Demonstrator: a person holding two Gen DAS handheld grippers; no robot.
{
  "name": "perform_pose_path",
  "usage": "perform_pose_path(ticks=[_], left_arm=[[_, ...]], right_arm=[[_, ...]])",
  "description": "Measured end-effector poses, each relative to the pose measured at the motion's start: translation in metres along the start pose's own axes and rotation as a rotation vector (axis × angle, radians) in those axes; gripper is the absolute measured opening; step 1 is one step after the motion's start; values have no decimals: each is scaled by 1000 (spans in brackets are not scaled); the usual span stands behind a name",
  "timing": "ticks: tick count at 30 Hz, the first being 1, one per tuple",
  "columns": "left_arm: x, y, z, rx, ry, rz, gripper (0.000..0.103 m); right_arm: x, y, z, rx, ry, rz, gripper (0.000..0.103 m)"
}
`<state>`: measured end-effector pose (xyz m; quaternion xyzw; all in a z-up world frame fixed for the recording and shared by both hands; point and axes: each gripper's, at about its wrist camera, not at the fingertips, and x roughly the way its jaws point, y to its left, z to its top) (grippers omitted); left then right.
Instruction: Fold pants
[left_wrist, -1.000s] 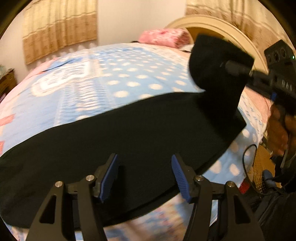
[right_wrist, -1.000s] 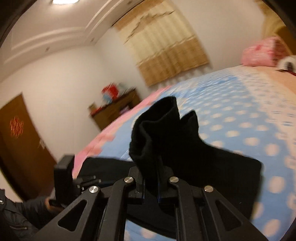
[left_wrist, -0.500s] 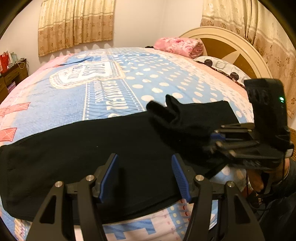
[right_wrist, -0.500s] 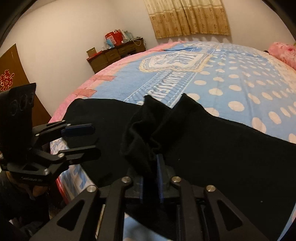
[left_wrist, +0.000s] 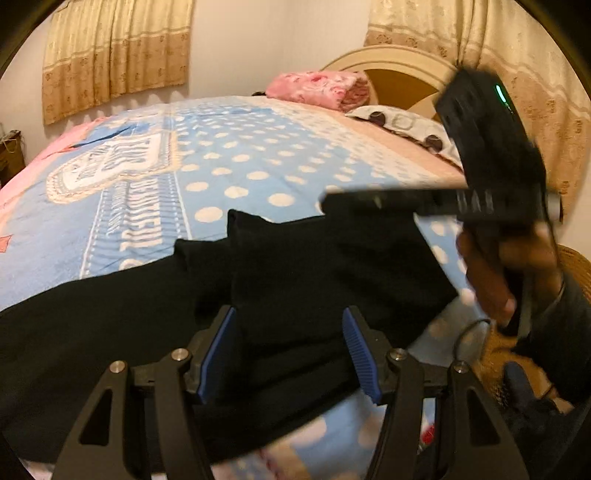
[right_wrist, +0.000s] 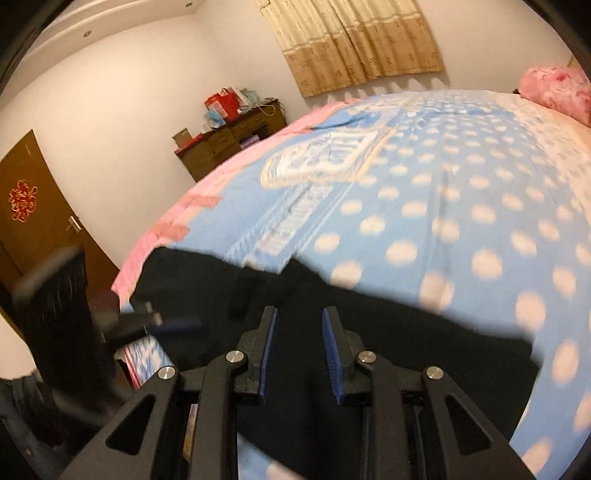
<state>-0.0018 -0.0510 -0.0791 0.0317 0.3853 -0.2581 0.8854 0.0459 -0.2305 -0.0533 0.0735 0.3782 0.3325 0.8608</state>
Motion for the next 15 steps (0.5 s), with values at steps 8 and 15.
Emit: perform_pose_path(ticks=[8, 15], left_arm=[[22, 18, 2, -170, 54, -25, 39], [23, 22, -1, -210, 46, -36, 4]], right_arm=[[68, -14, 48, -88, 263, 158, 26], [101, -16, 51, -160, 350, 200, 10]])
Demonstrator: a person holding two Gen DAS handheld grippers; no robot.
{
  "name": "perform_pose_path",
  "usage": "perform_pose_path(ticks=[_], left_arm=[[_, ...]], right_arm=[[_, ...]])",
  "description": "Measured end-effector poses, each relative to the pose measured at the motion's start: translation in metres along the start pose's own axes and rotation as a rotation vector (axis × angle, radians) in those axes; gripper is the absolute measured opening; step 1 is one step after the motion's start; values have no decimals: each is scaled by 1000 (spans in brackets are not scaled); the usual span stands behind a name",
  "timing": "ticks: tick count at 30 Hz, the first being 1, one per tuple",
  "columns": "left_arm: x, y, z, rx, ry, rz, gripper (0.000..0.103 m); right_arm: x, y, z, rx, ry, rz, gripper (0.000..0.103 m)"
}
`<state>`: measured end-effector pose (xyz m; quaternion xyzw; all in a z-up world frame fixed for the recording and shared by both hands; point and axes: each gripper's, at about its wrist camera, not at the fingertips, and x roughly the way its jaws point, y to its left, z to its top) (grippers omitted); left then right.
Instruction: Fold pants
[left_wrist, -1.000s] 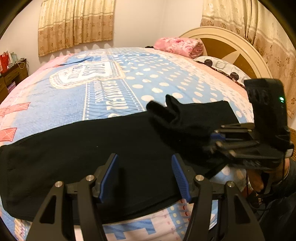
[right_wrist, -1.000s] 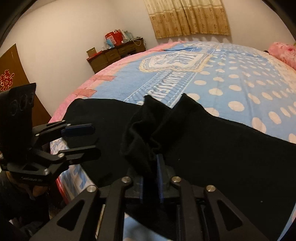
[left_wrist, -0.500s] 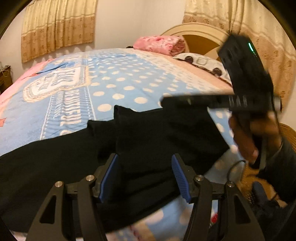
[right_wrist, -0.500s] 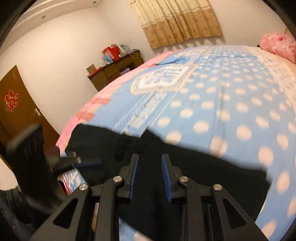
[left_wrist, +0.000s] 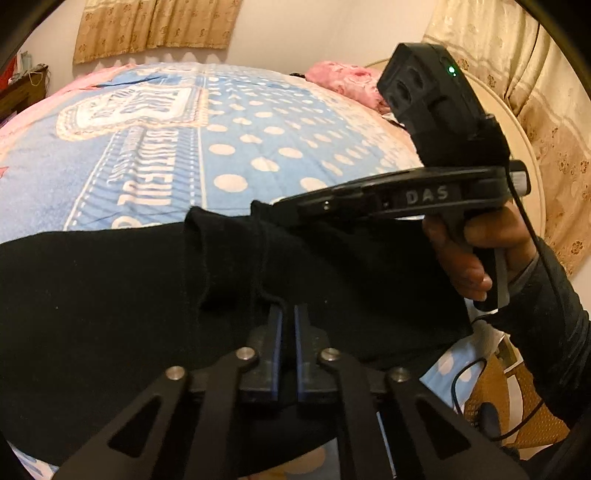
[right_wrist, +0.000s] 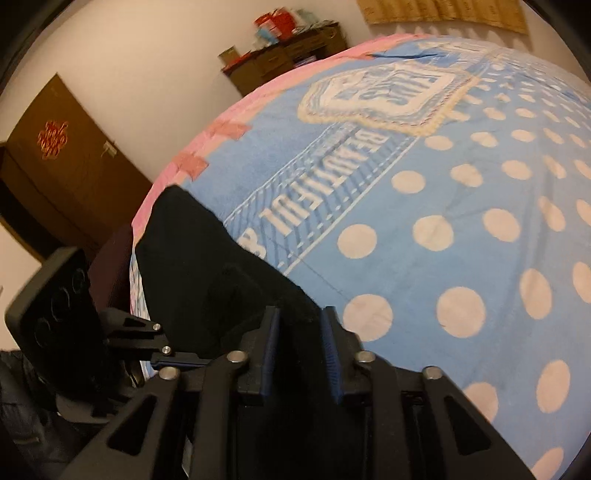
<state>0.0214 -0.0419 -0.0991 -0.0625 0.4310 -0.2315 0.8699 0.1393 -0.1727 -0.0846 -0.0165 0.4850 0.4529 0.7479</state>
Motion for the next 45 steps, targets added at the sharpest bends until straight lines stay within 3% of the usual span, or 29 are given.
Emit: perform_pose_path(ticks=[10, 15, 19, 22, 25, 27, 29, 32, 34, 38, 45], left_arm=[[-45, 2, -19, -17, -64, 21, 3], [-28, 15, -35, -98, 14, 15, 3], [-30, 22, -34, -128, 8, 11, 3], [-32, 24, -32, -138, 15, 12, 4], [-42, 12, -27, -76, -12, 86, 8], [-48, 8, -26, -48, -33, 118, 12], [-55, 3, -23, -24, -66, 145, 15], [-56, -8, -14, 29, -96, 118, 26], [-47, -21, -8, 64, -91, 86, 33], [-24, -41, 1, 128, -59, 59, 34], [4, -48, -4, 148, -7, 99, 34]], right_arm=[[-28, 43, 10, -101, -114, -3, 8], [11, 55, 8, -156, -23, -53, 8], [25, 51, 3, -161, 5, -81, 9], [3, 42, 4, -106, -42, -102, 24], [-40, 25, -9, -36, -142, -172, 31], [-76, 14, -32, 18, -221, -183, 33], [-112, 5, -65, 81, -304, -200, 43], [-149, -5, -117, 181, -411, -200, 54], [-157, -9, -142, 231, -443, -220, 54], [-153, -20, -168, 310, -449, -269, 54], [-149, -60, -154, 423, -506, -169, 54]])
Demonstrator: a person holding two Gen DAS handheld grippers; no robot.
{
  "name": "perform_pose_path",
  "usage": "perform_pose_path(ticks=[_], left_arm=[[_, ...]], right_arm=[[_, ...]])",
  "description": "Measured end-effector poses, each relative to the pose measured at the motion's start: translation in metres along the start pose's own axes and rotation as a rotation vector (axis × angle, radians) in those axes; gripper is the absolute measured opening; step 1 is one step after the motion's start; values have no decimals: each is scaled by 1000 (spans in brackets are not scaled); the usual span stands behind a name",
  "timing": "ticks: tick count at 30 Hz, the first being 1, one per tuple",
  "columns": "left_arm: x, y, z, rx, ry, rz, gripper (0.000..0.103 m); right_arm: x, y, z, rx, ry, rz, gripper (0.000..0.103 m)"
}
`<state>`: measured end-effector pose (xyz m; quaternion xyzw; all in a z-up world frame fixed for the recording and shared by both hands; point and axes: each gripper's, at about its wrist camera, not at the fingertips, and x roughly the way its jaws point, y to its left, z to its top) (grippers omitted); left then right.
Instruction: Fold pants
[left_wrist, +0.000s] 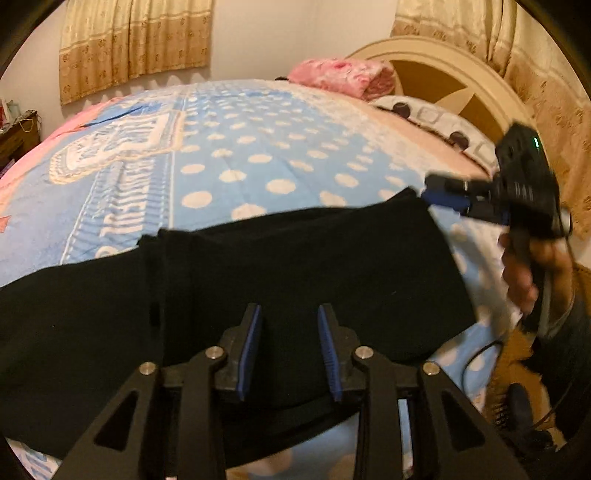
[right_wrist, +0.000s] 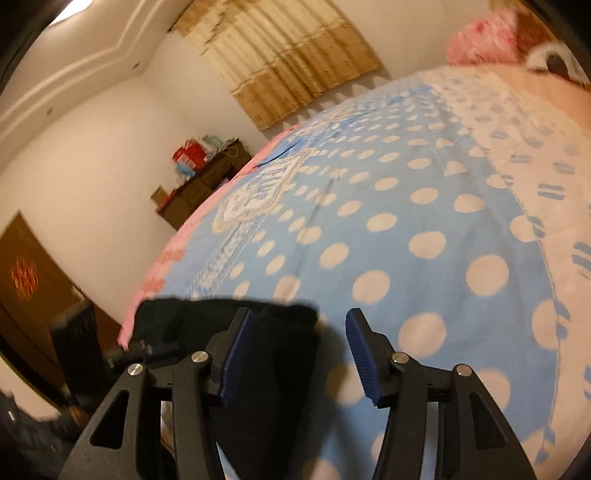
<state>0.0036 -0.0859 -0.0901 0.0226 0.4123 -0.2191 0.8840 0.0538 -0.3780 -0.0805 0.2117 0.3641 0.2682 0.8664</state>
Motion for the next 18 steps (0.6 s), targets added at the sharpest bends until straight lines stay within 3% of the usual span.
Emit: perform_pose_path(ticks=[2, 4, 5, 6, 7, 10, 12, 14, 18], left_arm=[[2, 0, -3, 2, 5, -3, 34], [2, -1, -3, 10, -2, 0, 35], [2, -2, -4, 17, -6, -1, 37], [3, -2, -4, 22, -7, 1, 38], [4, -3, -5, 30, -8, 5, 39], [5, -5, -7, 54, -20, 10, 40], [5, -6, -7, 58, -25, 9, 43], [6, -7, -8, 60, -28, 5, 46], [7, -10, -11, 88, -44, 7, 53]], right_arm=[[11, -9, 14, 33, 47, 25, 52], [21, -12, 21, 62, 125, 105, 51], [29, -11, 23, 68, 171, 142, 41], [33, -8, 23, 52, 193, 125, 32], [38, -5, 22, 34, 224, 95, 16], [41, -6, 21, 15, 234, 49, 10], [42, -17, 21, 24, 218, -28, 9], [48, -27, 17, 56, 223, -8, 8], [51, -19, 15, -27, 201, -59, 8]])
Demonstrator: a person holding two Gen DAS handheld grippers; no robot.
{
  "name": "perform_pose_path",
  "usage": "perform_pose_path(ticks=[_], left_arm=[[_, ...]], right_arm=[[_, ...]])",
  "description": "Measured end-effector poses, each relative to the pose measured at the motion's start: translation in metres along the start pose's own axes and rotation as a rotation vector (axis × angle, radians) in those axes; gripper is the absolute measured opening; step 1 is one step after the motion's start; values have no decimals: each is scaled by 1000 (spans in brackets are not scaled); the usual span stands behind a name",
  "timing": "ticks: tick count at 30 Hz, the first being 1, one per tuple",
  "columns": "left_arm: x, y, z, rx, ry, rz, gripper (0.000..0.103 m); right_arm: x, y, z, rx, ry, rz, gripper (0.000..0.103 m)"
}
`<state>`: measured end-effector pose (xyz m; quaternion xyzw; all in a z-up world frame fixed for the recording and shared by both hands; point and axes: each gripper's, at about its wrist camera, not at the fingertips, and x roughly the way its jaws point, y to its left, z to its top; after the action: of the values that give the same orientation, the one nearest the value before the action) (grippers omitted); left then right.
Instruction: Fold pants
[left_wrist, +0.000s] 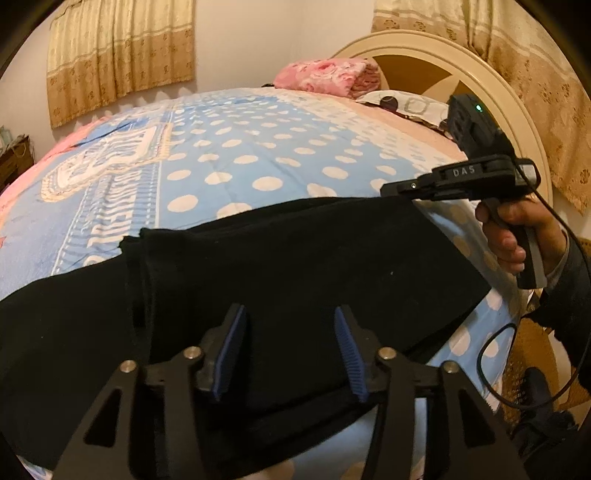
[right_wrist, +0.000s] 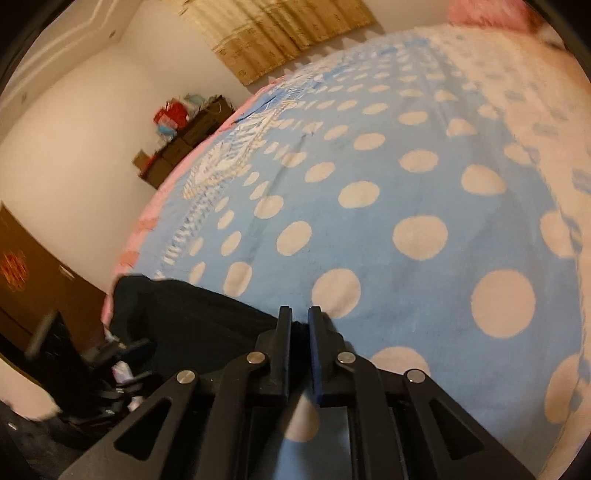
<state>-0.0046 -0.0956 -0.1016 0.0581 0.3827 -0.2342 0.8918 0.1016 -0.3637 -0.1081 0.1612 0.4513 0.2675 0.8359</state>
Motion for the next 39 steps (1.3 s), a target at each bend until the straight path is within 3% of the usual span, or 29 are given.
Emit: perform_pose_path(ticks=[4, 5, 11, 14, 18, 21, 23, 27, 32, 35, 37, 39], left_arm=[[-7, 2, 4, -23, 5, 2, 54], [-10, 3, 5, -29, -2, 6, 54], [-39, 11, 9, -20, -85, 11, 59], [-37, 17, 6, -22, -78, 28, 63], [-18, 29, -4, -67, -1, 88, 63], [-13, 33, -8, -52, 1, 134, 66], [-11, 36, -11, -55, -15, 119, 68], [-16, 36, -12, -55, -20, 114, 68], [-31, 58, -16, -149, -30, 108, 69], [-28, 67, -17, -213, -28, 59, 69], [-24, 62, -17, -202, -22, 28, 69], [-19, 55, -18, -159, -13, 54, 65]], right_arm=[[-7, 4, -2, -30, -12, -25, 8], [-12, 7, -4, -38, -23, -29, 12], [-79, 23, -27, -30, -208, -74, 20], [-99, 50, -54, -79, -240, -3, 31], [-75, 86, -89, -158, -146, 67, 32], [-51, 88, -108, -169, -74, 49, 32], [-29, 77, -115, -119, 1, 9, 32], [-33, 65, -114, -63, -13, 56, 32], [-51, 79, -114, -123, -68, 40, 33], [-51, 92, -108, -145, -115, 57, 46], [-45, 103, -103, -165, -134, 43, 47], [-34, 114, -97, -181, -133, 25, 47]])
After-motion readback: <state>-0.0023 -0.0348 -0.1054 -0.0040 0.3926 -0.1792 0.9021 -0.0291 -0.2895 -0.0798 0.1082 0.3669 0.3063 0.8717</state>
